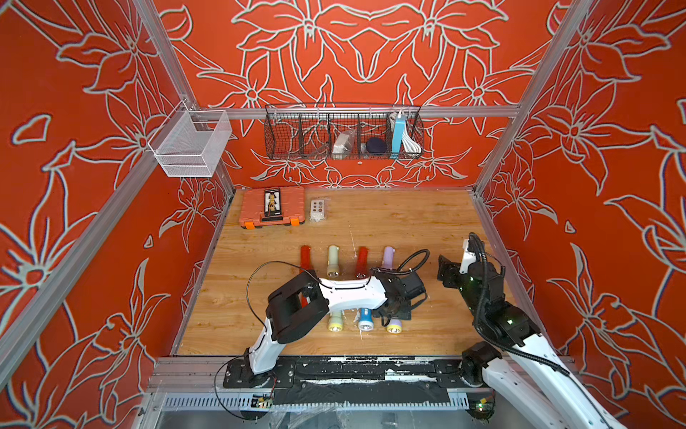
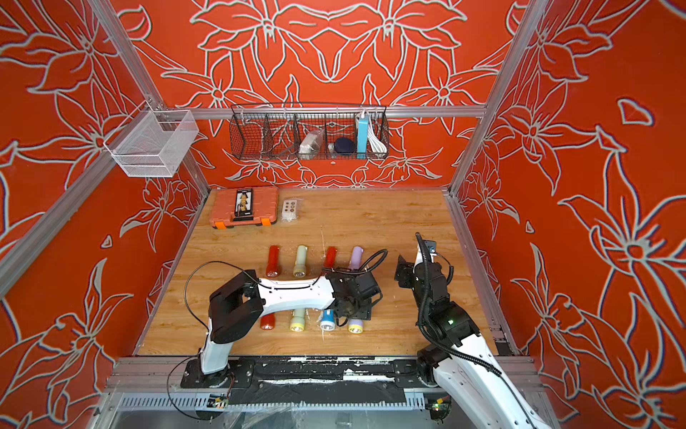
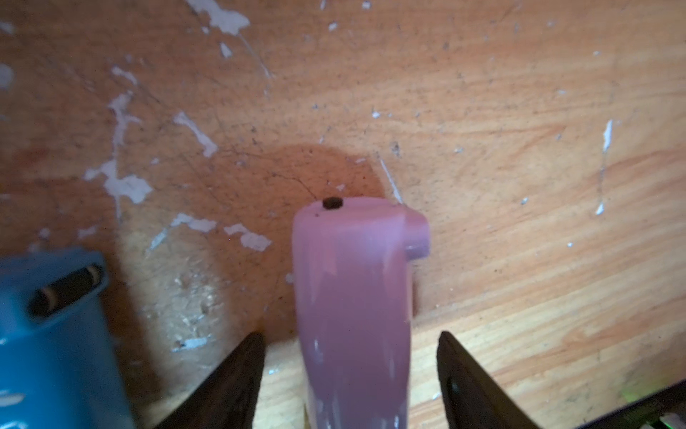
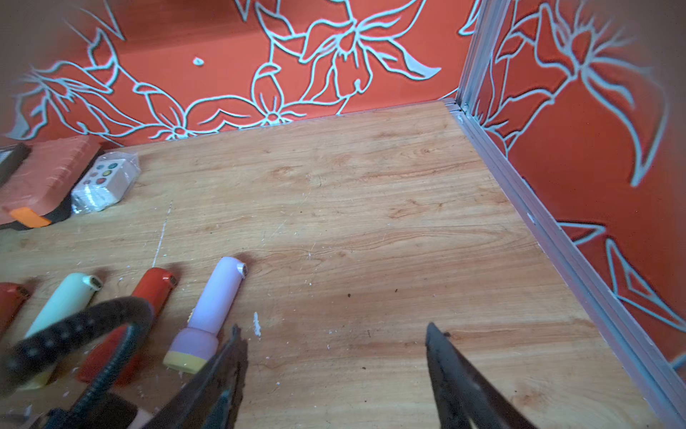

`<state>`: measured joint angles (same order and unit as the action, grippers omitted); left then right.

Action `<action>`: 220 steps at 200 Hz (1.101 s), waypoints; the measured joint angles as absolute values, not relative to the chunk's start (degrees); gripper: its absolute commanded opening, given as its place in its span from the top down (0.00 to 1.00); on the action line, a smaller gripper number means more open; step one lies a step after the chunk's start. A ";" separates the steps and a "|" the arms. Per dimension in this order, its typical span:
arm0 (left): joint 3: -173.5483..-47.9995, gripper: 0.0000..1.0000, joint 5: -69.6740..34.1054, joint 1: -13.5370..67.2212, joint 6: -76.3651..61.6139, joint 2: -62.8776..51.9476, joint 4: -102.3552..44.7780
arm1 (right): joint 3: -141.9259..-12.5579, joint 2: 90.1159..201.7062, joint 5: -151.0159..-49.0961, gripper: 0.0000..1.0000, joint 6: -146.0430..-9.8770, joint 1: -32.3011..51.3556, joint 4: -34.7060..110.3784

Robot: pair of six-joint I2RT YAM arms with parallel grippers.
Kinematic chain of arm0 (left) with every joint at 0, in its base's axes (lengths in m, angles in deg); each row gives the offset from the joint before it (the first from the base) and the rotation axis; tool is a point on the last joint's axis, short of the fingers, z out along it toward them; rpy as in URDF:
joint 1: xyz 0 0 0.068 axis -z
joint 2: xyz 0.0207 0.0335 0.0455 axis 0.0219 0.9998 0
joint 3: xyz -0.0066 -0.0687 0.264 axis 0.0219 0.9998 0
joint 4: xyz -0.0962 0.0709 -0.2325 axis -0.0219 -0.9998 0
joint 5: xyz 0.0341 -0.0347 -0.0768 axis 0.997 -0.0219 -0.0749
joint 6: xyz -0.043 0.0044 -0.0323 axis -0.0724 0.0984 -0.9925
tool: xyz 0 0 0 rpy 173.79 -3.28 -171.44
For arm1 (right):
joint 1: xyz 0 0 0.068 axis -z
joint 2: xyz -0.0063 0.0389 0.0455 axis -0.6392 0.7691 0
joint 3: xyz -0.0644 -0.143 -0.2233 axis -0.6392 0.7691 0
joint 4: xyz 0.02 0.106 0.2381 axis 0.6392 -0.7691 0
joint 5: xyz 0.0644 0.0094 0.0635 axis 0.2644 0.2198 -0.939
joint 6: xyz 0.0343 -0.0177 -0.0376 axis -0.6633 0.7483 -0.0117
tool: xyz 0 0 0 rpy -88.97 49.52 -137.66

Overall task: Close the plug at the bottom of the flashlight
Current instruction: Place the flashlight at the center of the board, then reset both arms

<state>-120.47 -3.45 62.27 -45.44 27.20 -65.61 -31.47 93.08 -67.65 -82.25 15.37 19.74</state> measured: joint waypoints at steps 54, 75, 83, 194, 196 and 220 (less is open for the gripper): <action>-117.68 0.23 -6.77 58.51 -40.46 20.88 -62.92 | -34.84 107.22 -60.27 0.21 -78.88 20.11 23.48; -115.38 0.22 -7.21 56.70 -38.45 16.71 -61.74 | -39.69 113.65 -59.22 0.21 -77.02 24.00 24.92; -114.14 0.22 -7.21 55.91 -37.75 14.78 -61.39 | -40.94 115.46 -59.11 0.20 -76.21 25.27 26.23; -96.30 0.09 -3.71 26.99 -17.90 -15.60 -56.76 | -31.73 132.77 -71.59 0.18 -71.08 36.35 41.53; -95.86 0.09 -3.47 26.34 -17.31 -16.10 -56.41 | -31.45 132.81 -71.48 0.18 -70.92 36.35 41.90; -89.68 0.05 -2.55 18.56 -11.59 -21.39 -50.29 | -28.61 132.68 -69.45 0.18 -68.94 36.35 48.50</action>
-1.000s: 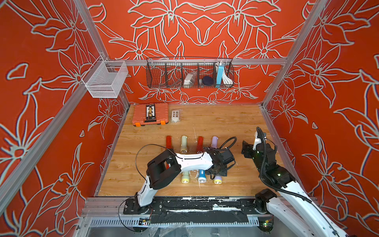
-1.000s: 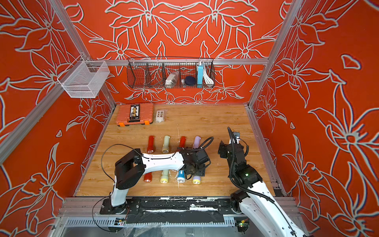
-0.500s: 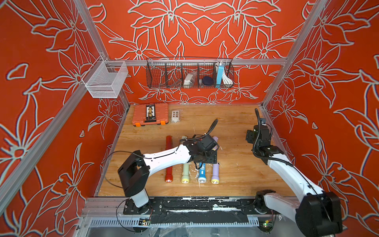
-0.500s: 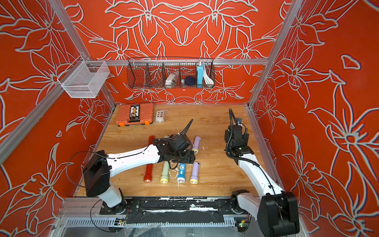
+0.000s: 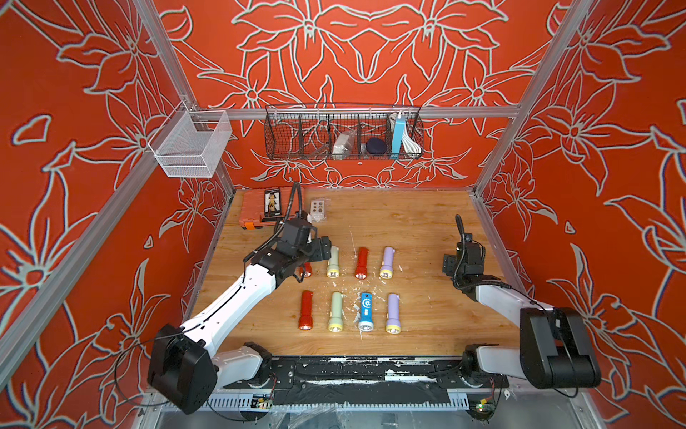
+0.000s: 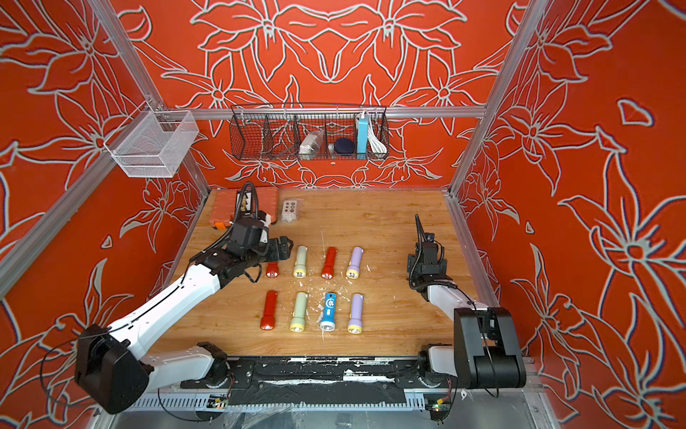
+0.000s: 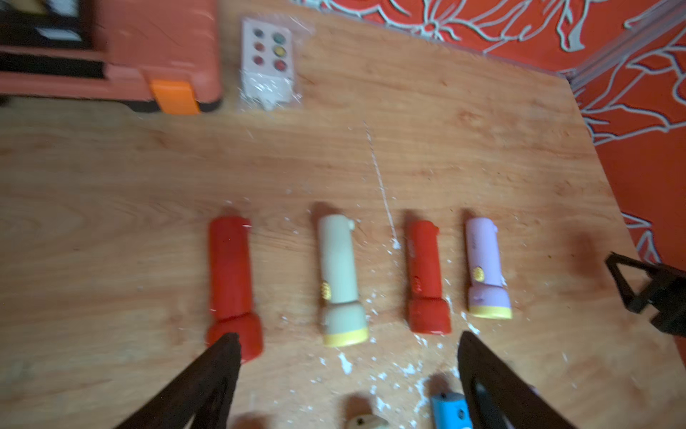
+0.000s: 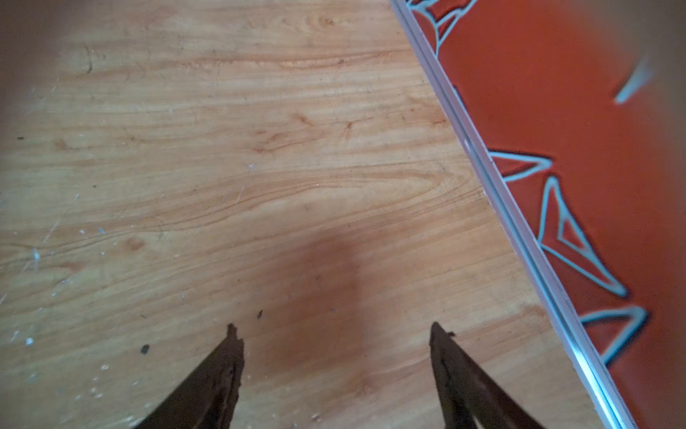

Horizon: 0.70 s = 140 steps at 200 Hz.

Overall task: Close the plug at the bottom of the flashlight
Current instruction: Reset both arms

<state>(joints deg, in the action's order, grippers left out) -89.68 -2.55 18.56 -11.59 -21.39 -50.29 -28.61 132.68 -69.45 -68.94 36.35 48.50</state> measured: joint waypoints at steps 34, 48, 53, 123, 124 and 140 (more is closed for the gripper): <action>-80.83 0.03 -2.92 7.23 -7.24 -25.32 -41.00 | -23.69 132.44 -68.59 0.18 -66.36 36.35 62.10; -79.19 0.04 -3.16 3.34 -6.14 -24.97 -37.83 | -21.48 133.43 -68.79 0.18 -65.53 36.24 67.98; -78.57 0.04 -3.27 2.21 -5.79 -24.71 -36.46 | -21.09 134.02 -68.88 0.18 -65.15 36.07 69.27; -68.28 0.06 -0.39 -1.36 2.16 -17.06 -21.07 | -17.61 139.57 -69.36 0.02 -61.64 33.34 83.56; -68.28 0.06 -0.32 -1.36 2.27 -16.89 -20.96 | -17.61 139.55 -69.36 0.02 -61.79 33.34 83.52; -68.28 0.08 0.05 -1.36 3.52 -15.33 -19.08 | -17.61 139.39 -69.18 0.02 -61.53 33.36 84.15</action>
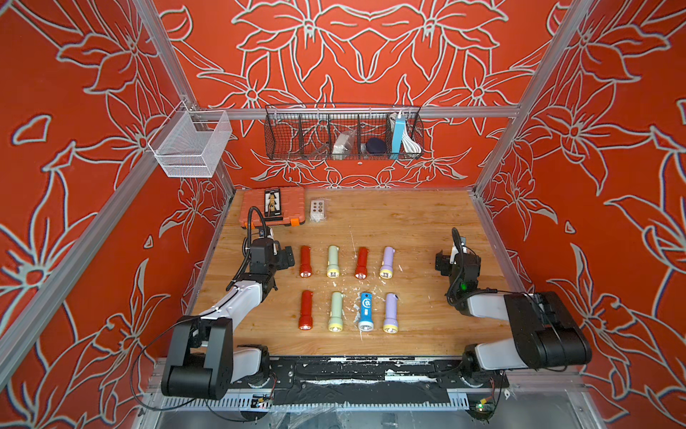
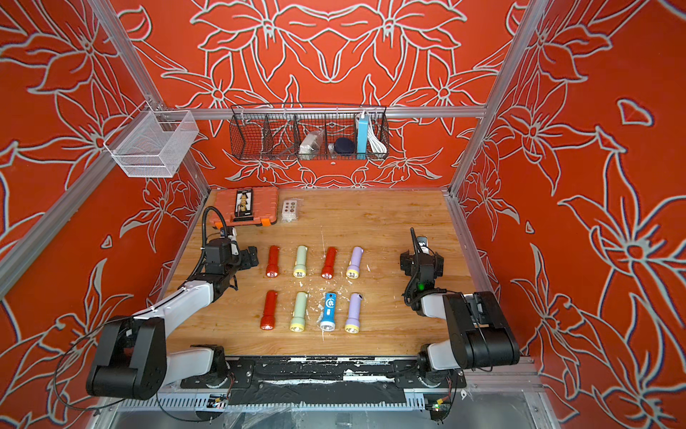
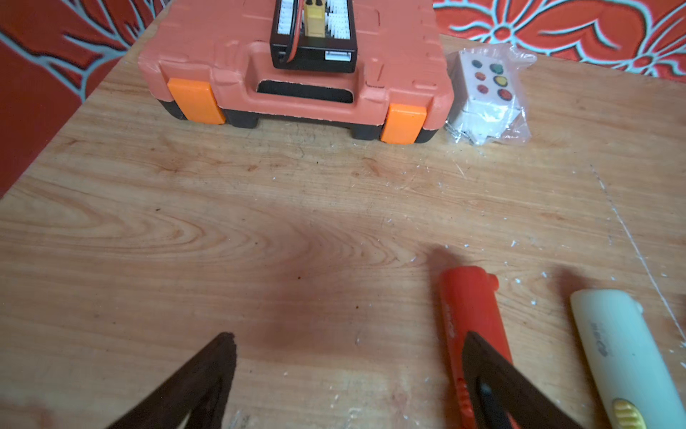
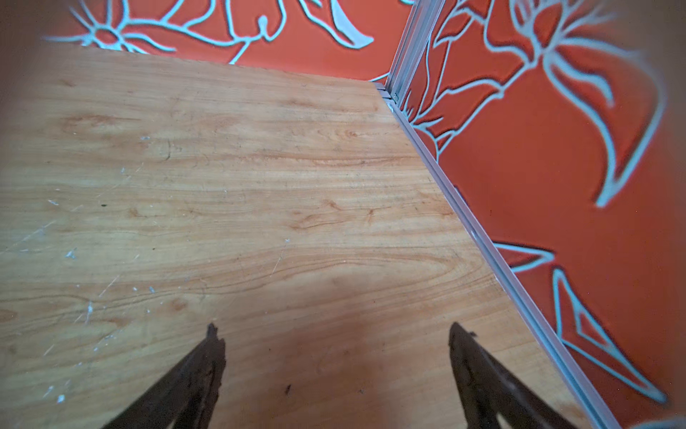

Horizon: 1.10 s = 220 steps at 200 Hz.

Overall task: Close the plug at the bottom of the flashlight
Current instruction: Reset both arms

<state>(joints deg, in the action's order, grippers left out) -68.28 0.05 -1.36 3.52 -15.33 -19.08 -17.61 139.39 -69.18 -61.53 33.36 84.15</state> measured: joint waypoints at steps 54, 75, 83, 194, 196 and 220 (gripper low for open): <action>-59.97 0.03 0.55 -1.36 7.10 -11.79 -3.34 | -17.61 139.37 -69.10 0.02 -61.53 33.36 84.26; -56.52 0.01 0.18 -1.36 7.76 -8.84 3.63 | -17.61 139.37 -69.07 0.02 -61.53 33.36 84.26; -55.36 0.01 -0.12 -1.36 8.00 -8.21 5.57 | -17.61 139.37 -69.07 0.02 -61.53 33.36 84.28; -53.00 0.01 -4.50 -1.16 10.64 -8.36 12.94 | -17.61 139.37 -69.07 0.02 -61.53 33.36 84.26; -53.07 0.01 -4.54 -1.16 10.66 -8.36 12.94 | -17.61 139.37 -69.07 0.02 -61.53 33.36 84.26; -54.40 0.01 -4.84 -1.27 10.69 -8.36 12.66 | -17.61 139.37 -69.07 0.02 -61.53 33.36 84.26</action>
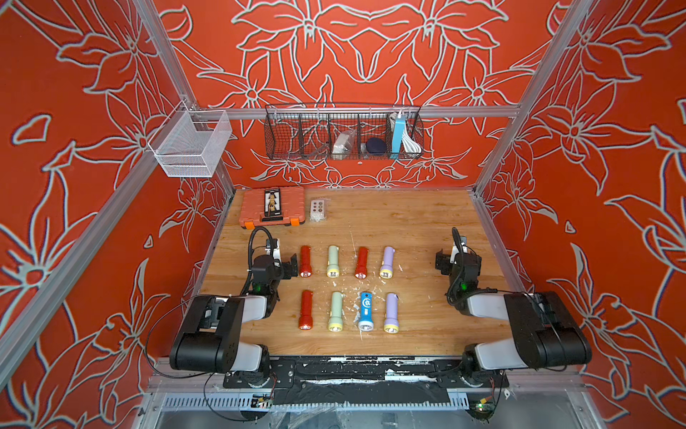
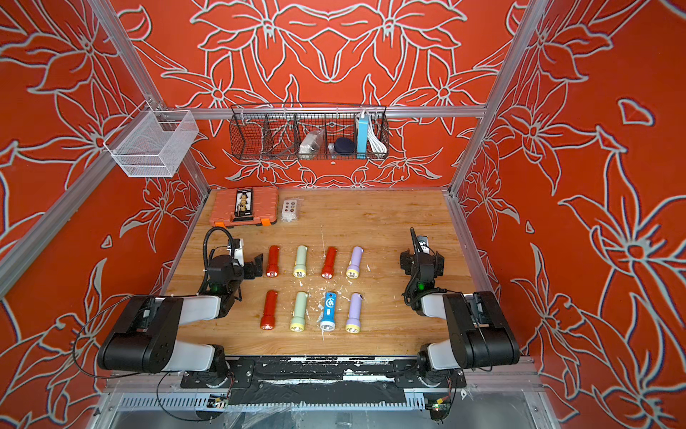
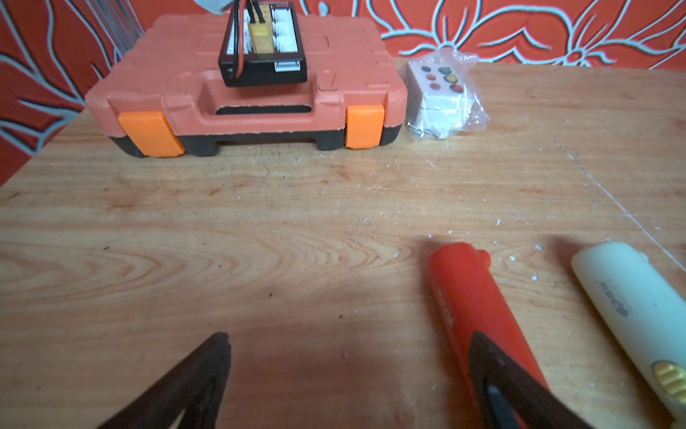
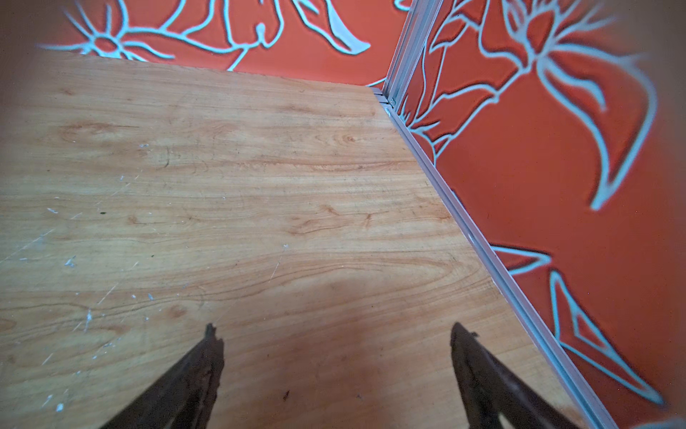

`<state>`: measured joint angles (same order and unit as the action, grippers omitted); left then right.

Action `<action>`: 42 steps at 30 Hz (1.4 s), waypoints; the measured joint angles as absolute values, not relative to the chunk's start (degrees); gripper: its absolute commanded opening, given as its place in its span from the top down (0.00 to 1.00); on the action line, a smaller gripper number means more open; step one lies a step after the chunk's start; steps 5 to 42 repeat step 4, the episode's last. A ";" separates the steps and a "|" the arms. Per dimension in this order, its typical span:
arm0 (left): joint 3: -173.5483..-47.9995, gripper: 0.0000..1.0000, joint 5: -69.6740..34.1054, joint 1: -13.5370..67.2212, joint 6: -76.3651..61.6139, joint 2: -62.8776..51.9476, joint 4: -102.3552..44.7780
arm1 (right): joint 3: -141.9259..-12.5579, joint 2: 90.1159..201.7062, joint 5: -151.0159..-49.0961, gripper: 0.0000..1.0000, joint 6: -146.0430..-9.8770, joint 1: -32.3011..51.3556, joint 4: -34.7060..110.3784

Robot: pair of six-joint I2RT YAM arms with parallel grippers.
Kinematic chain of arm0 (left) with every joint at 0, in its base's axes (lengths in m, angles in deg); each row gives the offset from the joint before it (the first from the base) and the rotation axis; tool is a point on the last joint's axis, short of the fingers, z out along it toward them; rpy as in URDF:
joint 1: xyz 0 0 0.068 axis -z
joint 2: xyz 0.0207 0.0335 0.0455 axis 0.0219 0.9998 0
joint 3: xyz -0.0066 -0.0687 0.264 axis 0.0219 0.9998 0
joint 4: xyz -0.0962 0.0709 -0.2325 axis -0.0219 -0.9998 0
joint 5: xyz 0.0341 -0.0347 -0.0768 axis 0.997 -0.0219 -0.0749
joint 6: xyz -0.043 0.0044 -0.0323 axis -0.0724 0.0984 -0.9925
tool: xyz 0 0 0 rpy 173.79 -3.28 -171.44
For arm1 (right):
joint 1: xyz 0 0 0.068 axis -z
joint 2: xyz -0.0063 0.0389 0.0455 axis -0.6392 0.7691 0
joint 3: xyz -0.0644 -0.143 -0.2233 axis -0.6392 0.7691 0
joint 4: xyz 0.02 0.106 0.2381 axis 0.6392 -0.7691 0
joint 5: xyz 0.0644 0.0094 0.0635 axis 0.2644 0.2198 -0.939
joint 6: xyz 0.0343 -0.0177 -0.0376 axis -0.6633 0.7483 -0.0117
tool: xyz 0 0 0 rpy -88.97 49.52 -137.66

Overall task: Close the plug at the bottom of the flashlight
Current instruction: Reset both arms

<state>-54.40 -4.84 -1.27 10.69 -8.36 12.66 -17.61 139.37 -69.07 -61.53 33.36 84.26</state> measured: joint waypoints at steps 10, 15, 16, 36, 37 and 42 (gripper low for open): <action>-54.60 0.01 -4.84 -1.27 10.69 -8.36 12.53 | -17.61 139.37 -69.07 0.02 -61.53 33.36 84.26; -54.60 0.01 -4.84 -1.27 10.69 -8.36 12.53 | -17.61 139.37 -69.07 0.02 -61.53 33.36 84.26; -54.60 0.01 -4.84 -1.27 10.69 -8.36 12.53 | -17.61 139.37 -69.07 0.02 -61.53 33.36 84.26; -54.60 0.01 -4.84 -1.27 10.69 -8.36 12.53 | -17.61 139.37 -69.07 0.02 -61.53 33.36 84.26; -54.60 0.01 -4.84 -1.27 10.69 -8.36 12.53 | -17.61 139.37 -69.07 0.02 -61.53 33.36 84.26; -54.60 0.01 -4.84 -1.27 10.69 -8.36 12.53 | -17.61 139.37 -69.07 0.02 -61.53 33.36 84.26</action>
